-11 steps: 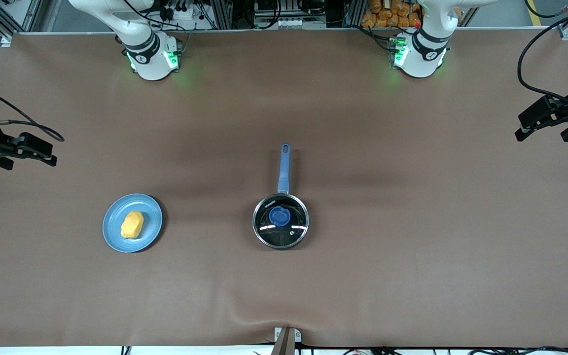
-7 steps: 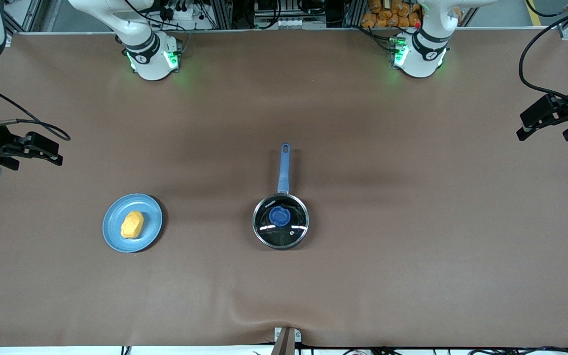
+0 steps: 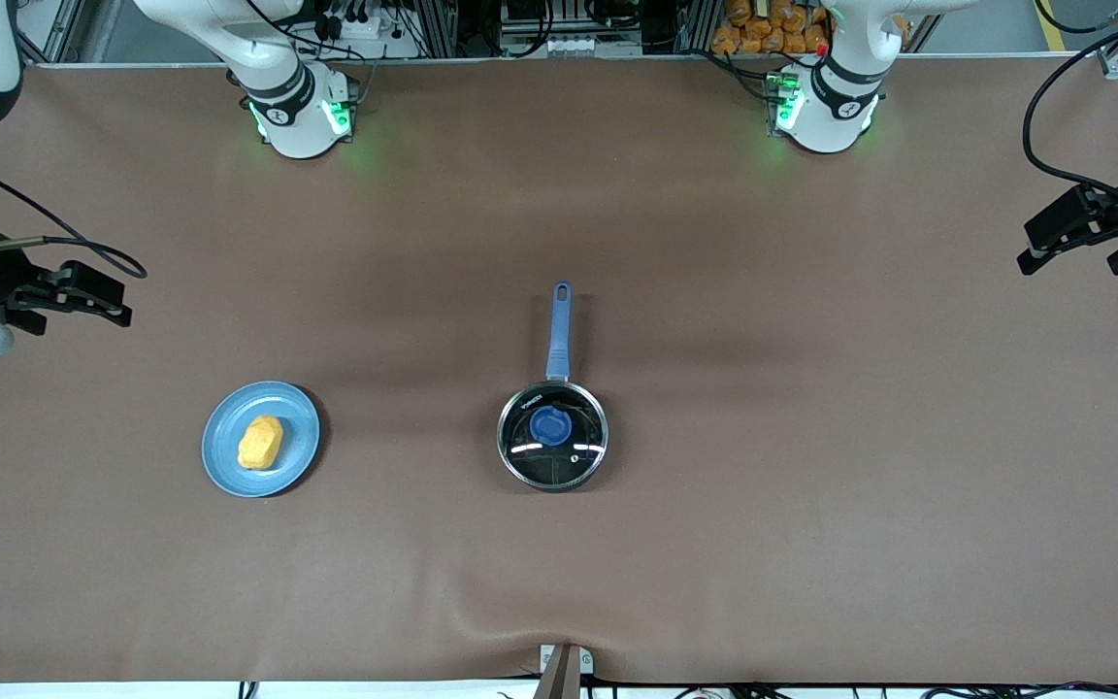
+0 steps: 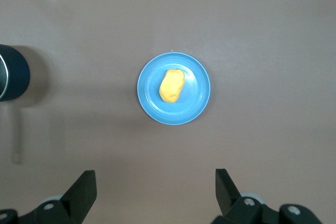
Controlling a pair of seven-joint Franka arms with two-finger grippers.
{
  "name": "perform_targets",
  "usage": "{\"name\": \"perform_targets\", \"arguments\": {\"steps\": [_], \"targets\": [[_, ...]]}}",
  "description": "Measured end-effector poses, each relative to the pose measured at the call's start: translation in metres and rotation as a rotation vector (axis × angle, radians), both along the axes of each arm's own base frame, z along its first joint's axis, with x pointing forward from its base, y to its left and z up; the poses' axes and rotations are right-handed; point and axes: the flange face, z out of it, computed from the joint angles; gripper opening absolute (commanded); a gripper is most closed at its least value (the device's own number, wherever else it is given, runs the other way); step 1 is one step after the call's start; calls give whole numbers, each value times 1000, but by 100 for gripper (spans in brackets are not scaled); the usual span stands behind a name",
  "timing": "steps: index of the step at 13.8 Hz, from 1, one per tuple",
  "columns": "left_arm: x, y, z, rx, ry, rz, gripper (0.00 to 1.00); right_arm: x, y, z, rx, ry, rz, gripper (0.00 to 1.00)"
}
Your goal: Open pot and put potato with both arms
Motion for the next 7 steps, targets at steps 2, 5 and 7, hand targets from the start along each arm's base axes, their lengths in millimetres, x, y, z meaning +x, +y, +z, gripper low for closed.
{"name": "perform_targets", "arguments": {"steps": [2, 5, 7], "targets": [[-1, 8, -1, -1, 14, 13, 100, -1, 16, 0, 0, 1, -10, 100], [-2, 8, -2, -1, 20, 13, 100, -2, 34, 0, 1, 0, -7, 100], [-2, 8, -3, -1, 23, 13, 100, 1, 31, -6, -1, 5, -18, 100]]}}
